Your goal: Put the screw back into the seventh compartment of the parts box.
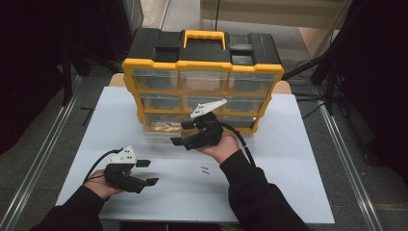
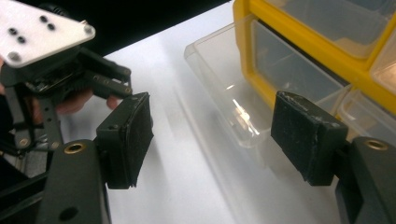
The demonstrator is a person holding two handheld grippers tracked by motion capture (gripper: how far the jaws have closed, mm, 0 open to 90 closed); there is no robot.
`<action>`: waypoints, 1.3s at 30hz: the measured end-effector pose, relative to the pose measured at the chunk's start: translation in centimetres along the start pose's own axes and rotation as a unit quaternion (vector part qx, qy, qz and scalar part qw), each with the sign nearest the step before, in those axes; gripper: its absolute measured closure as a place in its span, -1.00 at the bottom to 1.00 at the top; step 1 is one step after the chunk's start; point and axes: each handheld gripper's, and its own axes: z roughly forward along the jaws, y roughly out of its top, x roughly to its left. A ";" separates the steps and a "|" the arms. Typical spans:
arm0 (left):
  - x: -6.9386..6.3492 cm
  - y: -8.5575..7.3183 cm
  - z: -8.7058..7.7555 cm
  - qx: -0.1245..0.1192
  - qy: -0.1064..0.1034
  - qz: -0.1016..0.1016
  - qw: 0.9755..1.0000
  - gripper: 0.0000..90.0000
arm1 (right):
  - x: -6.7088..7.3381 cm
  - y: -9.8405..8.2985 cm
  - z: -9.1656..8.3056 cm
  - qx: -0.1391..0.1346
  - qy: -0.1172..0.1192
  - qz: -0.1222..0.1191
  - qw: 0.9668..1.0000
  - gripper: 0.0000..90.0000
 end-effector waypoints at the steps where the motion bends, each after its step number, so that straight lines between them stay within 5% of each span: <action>1: 0.0 0.0 0.0 0.000 0.000 0.001 1.000 -0.39 | 0.0 -0.1 -0.1 0.000 0.000 0.000 1.000 -0.33; 39: -0.1 0.0 -0.1 -0.001 -0.003 0.005 1.000 -0.39 | -0.5 -4.5 -1.4 0.013 -0.004 0.003 1.000 -0.32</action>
